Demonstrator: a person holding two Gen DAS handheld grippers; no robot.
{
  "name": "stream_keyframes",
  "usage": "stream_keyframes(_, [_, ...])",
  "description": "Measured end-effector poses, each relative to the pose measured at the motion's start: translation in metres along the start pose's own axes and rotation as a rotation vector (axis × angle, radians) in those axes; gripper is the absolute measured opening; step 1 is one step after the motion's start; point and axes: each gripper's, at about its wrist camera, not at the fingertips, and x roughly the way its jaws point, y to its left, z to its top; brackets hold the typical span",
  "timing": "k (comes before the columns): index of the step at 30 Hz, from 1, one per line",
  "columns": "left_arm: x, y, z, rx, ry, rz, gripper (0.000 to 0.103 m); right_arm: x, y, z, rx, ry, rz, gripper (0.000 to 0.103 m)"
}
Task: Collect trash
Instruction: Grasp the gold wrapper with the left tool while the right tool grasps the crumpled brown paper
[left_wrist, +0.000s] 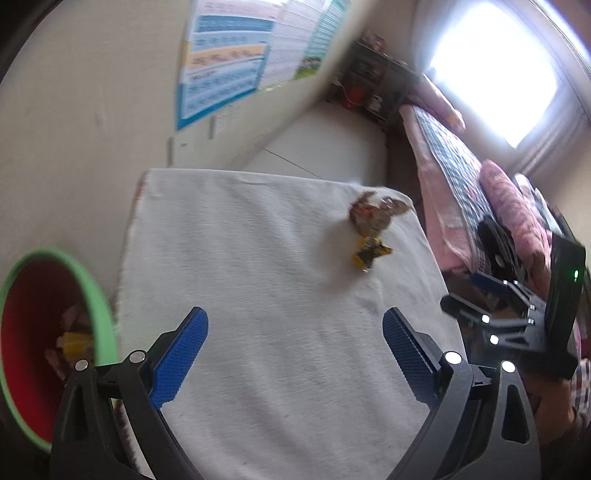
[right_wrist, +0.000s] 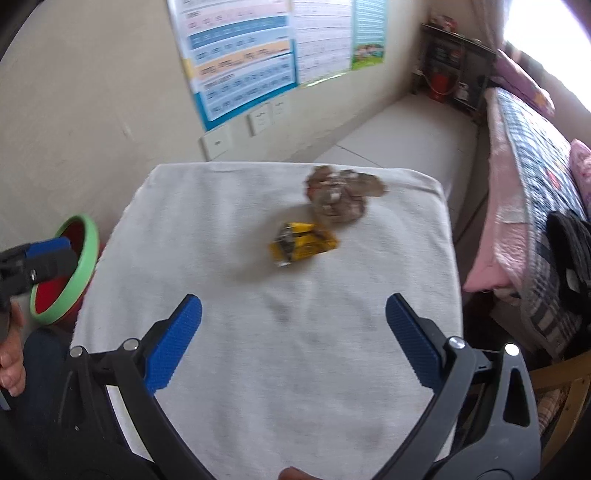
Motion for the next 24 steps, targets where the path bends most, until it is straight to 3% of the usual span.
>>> stream_keyframes(15, [0.105,-0.069,0.027,0.14,0.134,-0.073,0.09,0.037,-0.076,0.013,0.09,0.027,-0.028,0.098])
stream_keyframes(20, [0.137,-0.085,0.037,0.178,0.163,-0.087,0.083,0.05,-0.087,0.018,0.108,0.037,-0.019,0.098])
stream_keyframes(24, [0.164,-0.095,0.043,0.211,0.191,-0.077,0.072,0.059,-0.095,0.02,0.126,0.043,-0.012,0.098])
